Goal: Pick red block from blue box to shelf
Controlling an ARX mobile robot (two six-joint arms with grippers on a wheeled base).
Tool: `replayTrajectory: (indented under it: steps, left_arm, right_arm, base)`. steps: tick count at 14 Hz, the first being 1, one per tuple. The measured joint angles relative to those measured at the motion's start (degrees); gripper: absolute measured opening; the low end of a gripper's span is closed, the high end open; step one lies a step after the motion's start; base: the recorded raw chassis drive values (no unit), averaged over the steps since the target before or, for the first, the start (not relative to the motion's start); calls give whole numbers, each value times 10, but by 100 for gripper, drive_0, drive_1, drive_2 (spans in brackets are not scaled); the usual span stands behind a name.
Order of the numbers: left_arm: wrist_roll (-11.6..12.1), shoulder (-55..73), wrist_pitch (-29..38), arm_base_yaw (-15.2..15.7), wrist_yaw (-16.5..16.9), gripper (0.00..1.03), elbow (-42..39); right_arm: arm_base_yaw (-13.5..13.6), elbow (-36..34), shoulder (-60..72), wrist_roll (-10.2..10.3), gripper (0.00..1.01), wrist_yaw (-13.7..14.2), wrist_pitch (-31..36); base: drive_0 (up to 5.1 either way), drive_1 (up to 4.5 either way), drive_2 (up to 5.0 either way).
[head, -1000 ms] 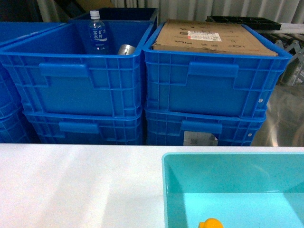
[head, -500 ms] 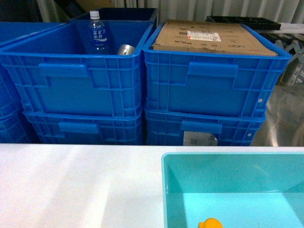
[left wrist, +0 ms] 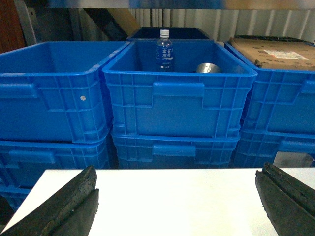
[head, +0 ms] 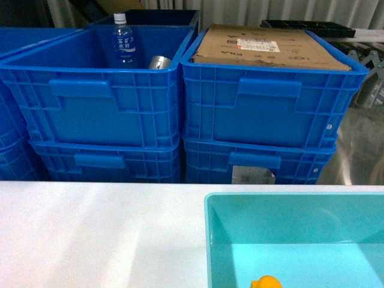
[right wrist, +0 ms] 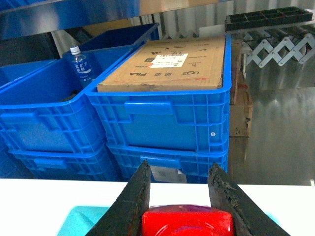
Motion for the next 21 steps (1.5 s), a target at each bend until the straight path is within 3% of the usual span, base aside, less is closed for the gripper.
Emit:
replayTrajectory:
  steps: [1,2,3,5,7,10,12,16,17,18,20,21]
  left_arm:
    - [0,0,0,0,0,98,0]
    - [0,0,0,0,0,98,0]
    - [0,0,0,0,0,98,0]
    - [0,0,0,0,0,98,0]
    - [0,0,0,0,0,98,0]
    - [0,0,0,0,0,98,0]
    - [0,0,0,0,0,98,0]
    - [0,0,0,0,0,98,0]
    - [0,0,0,0,0,95,0]
    - [0,0,0,0,0,81,0]
    - [0,0,0,0,-1,100,0]
    - [0,0,0,0,-1,98,0]
  right_arm:
    - [9,-9,-5,-4,29,14,-3]
    - [-2,-40,-40,-21,29,21,-13]
    - [-37,-48,-55,-29,29,7,-9]
    - [-46,-63,-84,-32,29,2,-9]
    - [-84,-84,-90,-32,29,-15,-6]
    - [-57,-86,-89,-40,28,-16,4]
    - [-55,-86,-89,-52,28,-16,4]
    - [-55,-86,-89,-56,28,-16,4]
    - [-55,-86,-89,-56,28,-16,4]
    - [-55,-86,-89,-56,28,-16,4]
    - [-55,-86,-89,-56,28,-16,4]
    - [-55,-86,-89,-56,28,-16,4]
  base:
    - [0,0,0]
    - [0,0,0]
    - [0,0,0]
    - [0,0,0]
    - [0,0,0]
    - [0,0,0]
    - [0,0,0]
    - [0,0,0]
    - [0,0,0]
    - [-62,-62,-62]
    - [-184,-184,-184]
    - [-211,-211,-211]
